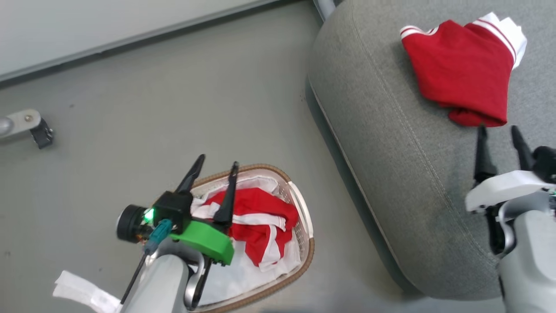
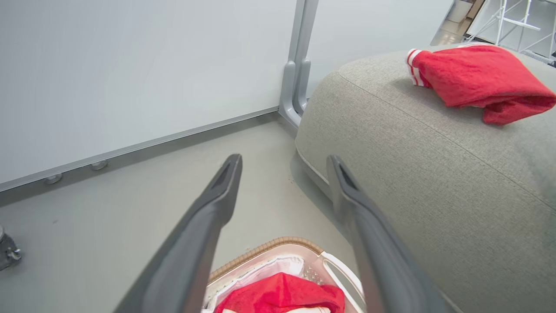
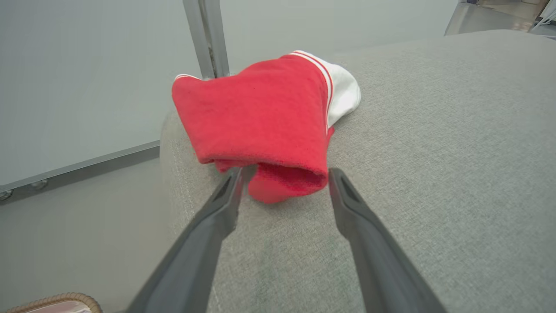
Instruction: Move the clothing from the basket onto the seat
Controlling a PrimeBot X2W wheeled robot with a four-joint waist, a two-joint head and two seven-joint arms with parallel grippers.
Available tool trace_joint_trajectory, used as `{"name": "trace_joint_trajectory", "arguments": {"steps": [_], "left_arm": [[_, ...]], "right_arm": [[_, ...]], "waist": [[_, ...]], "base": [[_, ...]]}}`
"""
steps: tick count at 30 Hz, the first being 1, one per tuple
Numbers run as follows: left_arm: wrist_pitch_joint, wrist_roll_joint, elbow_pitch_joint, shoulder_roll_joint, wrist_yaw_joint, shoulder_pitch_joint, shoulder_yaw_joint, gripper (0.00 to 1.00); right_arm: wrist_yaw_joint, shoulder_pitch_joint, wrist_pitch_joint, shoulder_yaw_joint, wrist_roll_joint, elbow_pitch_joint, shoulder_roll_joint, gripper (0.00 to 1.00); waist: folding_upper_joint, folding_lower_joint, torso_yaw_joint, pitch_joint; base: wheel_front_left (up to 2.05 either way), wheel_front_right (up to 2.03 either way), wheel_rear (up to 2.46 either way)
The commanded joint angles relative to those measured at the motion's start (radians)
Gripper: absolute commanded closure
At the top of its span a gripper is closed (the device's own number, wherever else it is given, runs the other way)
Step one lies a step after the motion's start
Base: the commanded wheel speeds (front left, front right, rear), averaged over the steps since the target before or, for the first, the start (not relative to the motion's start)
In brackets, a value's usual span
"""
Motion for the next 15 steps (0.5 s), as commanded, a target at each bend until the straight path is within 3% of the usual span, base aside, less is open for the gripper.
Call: {"name": "trace_joint_trajectory", "arguments": {"steps": [1,15], "left_arm": [[-0.001,0.008,-0.001,0.001,0.008,0.029,0.025,0.00],[-0.001,-0.013,-0.035,-0.003,0.075,0.111,0.186,0.00]], "right_arm": [[-0.001,0.027,-0.005,0.023,0.014,-0.029,0.011,0.00],[-0.001,0.124,-0.005,0.190,0.012,-0.179,0.065,0.00]], "waist": [[0.0000,0.0001,0.022,-0.049],[0.0000,0.0001,0.155,-0.121]], "base": [[0.00,0.00,0.00],[0.00,0.00,0.00]]}}
